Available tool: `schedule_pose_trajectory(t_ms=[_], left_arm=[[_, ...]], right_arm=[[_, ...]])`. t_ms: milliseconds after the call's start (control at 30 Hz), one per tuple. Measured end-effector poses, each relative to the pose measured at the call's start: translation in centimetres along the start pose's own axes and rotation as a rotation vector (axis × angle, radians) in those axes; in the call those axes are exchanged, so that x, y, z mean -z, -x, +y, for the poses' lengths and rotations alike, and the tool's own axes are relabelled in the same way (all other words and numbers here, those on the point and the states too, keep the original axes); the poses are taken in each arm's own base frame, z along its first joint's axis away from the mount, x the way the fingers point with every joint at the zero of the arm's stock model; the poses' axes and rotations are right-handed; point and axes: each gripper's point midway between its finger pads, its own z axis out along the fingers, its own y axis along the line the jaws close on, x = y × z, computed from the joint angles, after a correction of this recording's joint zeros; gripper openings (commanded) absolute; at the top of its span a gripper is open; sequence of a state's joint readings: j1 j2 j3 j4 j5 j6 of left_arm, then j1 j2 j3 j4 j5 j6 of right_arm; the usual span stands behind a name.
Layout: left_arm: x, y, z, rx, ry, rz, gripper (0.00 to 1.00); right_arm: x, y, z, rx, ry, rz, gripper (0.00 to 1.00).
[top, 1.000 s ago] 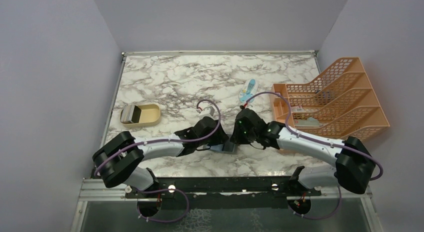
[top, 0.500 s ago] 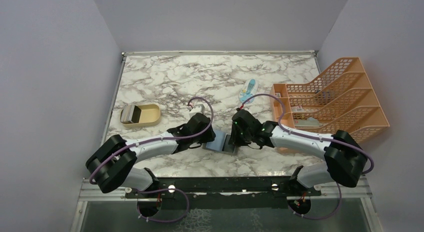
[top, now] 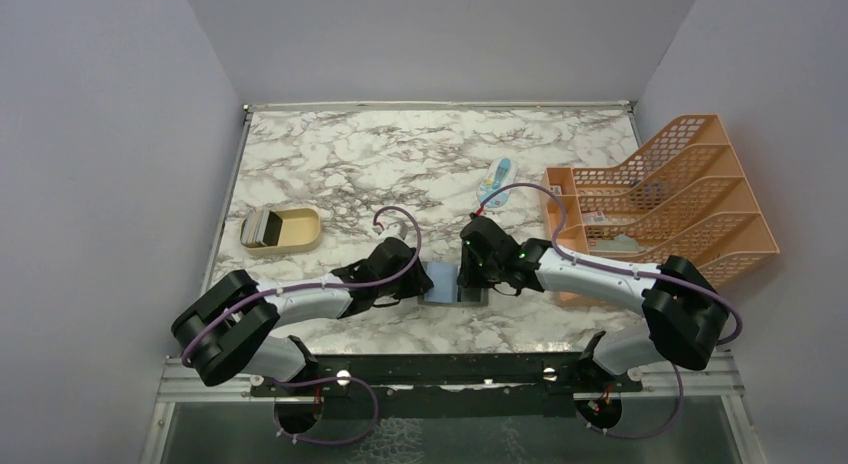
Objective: Put the credit cards into the card holder
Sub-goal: Adjust the card holder at the center of the board, then pick up the credit card from the storage box.
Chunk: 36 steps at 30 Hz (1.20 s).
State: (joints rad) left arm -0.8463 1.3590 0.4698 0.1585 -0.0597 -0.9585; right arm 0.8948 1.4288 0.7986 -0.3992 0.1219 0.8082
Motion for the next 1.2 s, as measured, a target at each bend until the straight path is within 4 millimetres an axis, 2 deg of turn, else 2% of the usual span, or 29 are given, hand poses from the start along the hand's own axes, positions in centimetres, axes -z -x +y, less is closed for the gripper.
schedule_pose_trajectory(t_ms=[100,267,400,567,667,833,1033,1200], left_arm=[[0.0,-0.4,-0.3,0.019,-0.018,0.014,0.41],[0.4,-0.5,-0.3,0.015,-0.009,0.021,0.48],[1.2,1.1,-0.7,-0.024,0.020,-0.015,0.52],[2.7,5.1,-2.2,-0.084,0.034,-0.110,0.54],[3.6,7.8,-1.7,-0.112,0.081,-0.155,0.53],[5.6,12.3,0.9,-0.161,0.198,-0.217,0.53],[9.2,17.9,4.2,-0.227,0.354,-0.309,0.52],[11.7,21.5,7.6,-0.270,0.503,-0.347,0.52]], right_arm=[[0.0,0.1,0.0,0.001,0.000,-0.001,0.23],[0.0,0.0,0.0,0.000,0.000,-0.001,0.25],[0.0,0.1,0.3,-0.003,0.013,0.000,0.26],[0.1,0.2,1.4,-0.008,0.064,0.005,0.29],[0.0,0.2,1.8,-0.011,0.082,0.005,0.29],[-0.2,0.1,1.9,-0.011,0.084,0.011,0.29],[-0.2,0.1,2.1,-0.005,0.095,0.016,0.29],[-0.2,0.4,2.5,0.000,0.112,0.007,0.29]])
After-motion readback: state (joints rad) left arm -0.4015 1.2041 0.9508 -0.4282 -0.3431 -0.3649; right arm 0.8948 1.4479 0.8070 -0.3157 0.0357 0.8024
